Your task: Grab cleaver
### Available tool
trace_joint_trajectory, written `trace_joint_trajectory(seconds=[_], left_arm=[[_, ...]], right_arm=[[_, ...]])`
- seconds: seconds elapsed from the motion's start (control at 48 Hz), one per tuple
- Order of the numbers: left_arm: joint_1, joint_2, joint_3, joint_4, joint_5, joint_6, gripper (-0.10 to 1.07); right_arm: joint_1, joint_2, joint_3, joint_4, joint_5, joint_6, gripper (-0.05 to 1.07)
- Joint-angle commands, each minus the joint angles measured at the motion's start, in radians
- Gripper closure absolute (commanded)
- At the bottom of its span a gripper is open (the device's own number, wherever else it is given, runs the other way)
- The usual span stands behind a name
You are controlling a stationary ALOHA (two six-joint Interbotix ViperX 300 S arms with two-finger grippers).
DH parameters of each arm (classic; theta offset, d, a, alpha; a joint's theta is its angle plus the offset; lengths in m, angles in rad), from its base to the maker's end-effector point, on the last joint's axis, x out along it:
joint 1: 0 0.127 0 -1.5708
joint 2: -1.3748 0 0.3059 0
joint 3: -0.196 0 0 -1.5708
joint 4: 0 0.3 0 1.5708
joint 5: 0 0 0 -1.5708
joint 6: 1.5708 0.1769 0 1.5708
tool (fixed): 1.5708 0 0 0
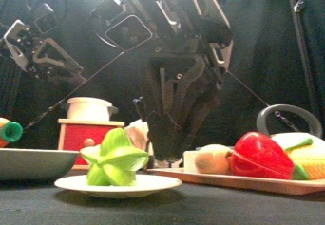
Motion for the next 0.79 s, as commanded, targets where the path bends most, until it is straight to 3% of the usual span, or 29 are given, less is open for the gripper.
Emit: trace_joint_trajectory(seconds=[0.0, 0.229, 0.479, 0.771], left_arm=[[0.002, 0.000, -0.015, -0.006, -0.009, 0.000, 0.12], [0.002, 0.000, -0.020, -0.008, -0.014, 0.002, 0.12], [-0.008, 0.003, -0.052, -0.011, -0.104, -0.003, 0.12], [0.011, 0.008, -0.089, -0.034, -0.130, 0.000, 0.12]], right_arm=[[-0.002, -0.052, -0.026, -0.040, 0.011, 0.002, 0.35], [-0.025, -0.106, -0.020, -0.143, 0.015, 0.002, 0.35], [-0.118, -0.184, 0.015, -0.405, -0.049, 0.005, 0.35], [-0.272, -0.308, 0.146, -0.471, -0.179, 0.008, 0.35]])
